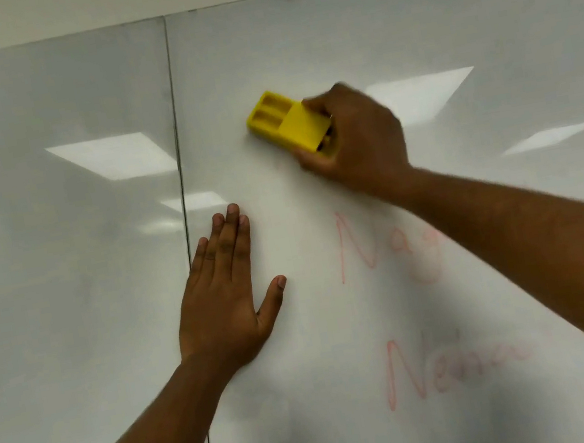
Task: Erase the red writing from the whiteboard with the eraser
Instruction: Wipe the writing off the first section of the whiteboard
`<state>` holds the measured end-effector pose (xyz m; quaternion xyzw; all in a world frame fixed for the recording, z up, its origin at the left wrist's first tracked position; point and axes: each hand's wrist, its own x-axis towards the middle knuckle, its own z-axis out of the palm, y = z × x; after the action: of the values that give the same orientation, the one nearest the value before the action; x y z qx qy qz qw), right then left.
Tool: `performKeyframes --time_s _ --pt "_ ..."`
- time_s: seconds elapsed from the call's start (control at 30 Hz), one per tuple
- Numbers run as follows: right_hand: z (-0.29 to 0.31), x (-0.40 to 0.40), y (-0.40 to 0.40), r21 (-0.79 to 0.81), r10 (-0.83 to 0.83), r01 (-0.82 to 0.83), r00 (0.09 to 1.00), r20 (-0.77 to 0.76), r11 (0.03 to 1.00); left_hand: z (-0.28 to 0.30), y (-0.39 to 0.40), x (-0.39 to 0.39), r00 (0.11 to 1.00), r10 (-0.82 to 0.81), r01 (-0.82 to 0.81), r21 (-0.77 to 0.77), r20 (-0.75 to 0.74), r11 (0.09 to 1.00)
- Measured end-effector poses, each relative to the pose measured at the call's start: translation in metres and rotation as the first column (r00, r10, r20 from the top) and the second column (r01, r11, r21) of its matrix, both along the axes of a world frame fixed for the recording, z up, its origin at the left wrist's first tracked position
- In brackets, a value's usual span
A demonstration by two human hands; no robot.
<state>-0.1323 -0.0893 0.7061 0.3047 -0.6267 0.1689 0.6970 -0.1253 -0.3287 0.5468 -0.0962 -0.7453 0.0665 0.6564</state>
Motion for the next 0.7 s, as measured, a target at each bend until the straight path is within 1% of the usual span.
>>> performKeyframes --time_s 0.1,0.13,0.17,0.2,0.3,0.33,0.37,0.4,0.5,0.53,0.57,0.6,0.67,0.7 --pt "0.045 0.001 0.01 -0.225 0.014 -0.007 0.999 0.031 0.974 0.0 -0.001 -0.001 1.0 0.0 0.0 0.0 -0.006 1.0" --pt "0.05 0.001 0.007 -0.254 0.013 -0.003 0.999 0.04 0.967 0.0 -0.001 -0.001 1.0 -0.003 0.003 0.0 -0.005 1.0" --pt "0.049 0.002 0.002 -0.239 0.008 0.001 0.999 0.036 0.971 0.0 -0.001 -0.002 1.0 -0.006 0.006 0.001 -0.003 1.0" --pt "0.043 0.003 -0.004 -0.183 -0.005 0.009 1.0 0.022 0.983 0.0 -0.001 -0.002 1.0 -0.007 0.007 0.002 -0.003 1.0" --pt "0.018 0.002 -0.015 0.053 -0.056 0.057 0.998 -0.025 0.997 0.0 -0.001 -0.001 1.0 -0.002 0.002 0.0 -0.007 1.0" --pt "0.017 0.0 -0.014 0.086 -0.067 0.07 0.997 -0.036 0.994 -0.001 -0.001 -0.001 1.0 -0.002 0.002 0.001 -0.007 1.0" --pt "0.022 0.0 -0.012 0.076 -0.077 0.08 0.996 -0.04 0.994 -0.001 -0.001 -0.001 1.0 -0.003 0.004 0.001 -0.008 1.0" --pt "0.03 0.0 -0.01 0.037 -0.083 0.084 0.996 -0.039 0.996 -0.001 0.0 -0.001 1.0 -0.005 0.005 0.001 -0.009 1.0" --pt "0.046 -0.001 -0.008 -0.173 -0.056 0.056 0.998 0.006 0.983 -0.001 -0.001 -0.002 1.0 -0.013 0.013 -0.001 -0.019 1.0" --pt "0.043 0.0 -0.014 -0.201 -0.042 0.043 0.999 0.008 0.979 -0.001 -0.001 -0.002 1.0 -0.013 0.013 0.001 -0.02 1.0" --pt "0.034 0.001 -0.021 -0.177 -0.034 0.032 0.999 -0.006 0.984 0.0 -0.001 -0.001 1.0 -0.008 0.008 0.003 -0.019 1.0" --pt "0.021 0.001 -0.028 -0.101 -0.034 0.031 0.999 -0.035 0.994 0.0 -0.001 -0.001 1.0 -0.003 0.003 0.003 -0.015 1.0" --pt "-0.001 0.002 -0.035 0.095 -0.076 0.085 0.993 -0.092 0.992 0.0 -0.001 -0.001 1.0 0.0 0.0 0.004 -0.007 1.0" --pt "-0.003 0.001 -0.033 0.147 -0.098 0.113 0.99 -0.102 0.983 0.0 -0.001 0.0 1.0 0.0 0.0 0.006 -0.004 1.0"
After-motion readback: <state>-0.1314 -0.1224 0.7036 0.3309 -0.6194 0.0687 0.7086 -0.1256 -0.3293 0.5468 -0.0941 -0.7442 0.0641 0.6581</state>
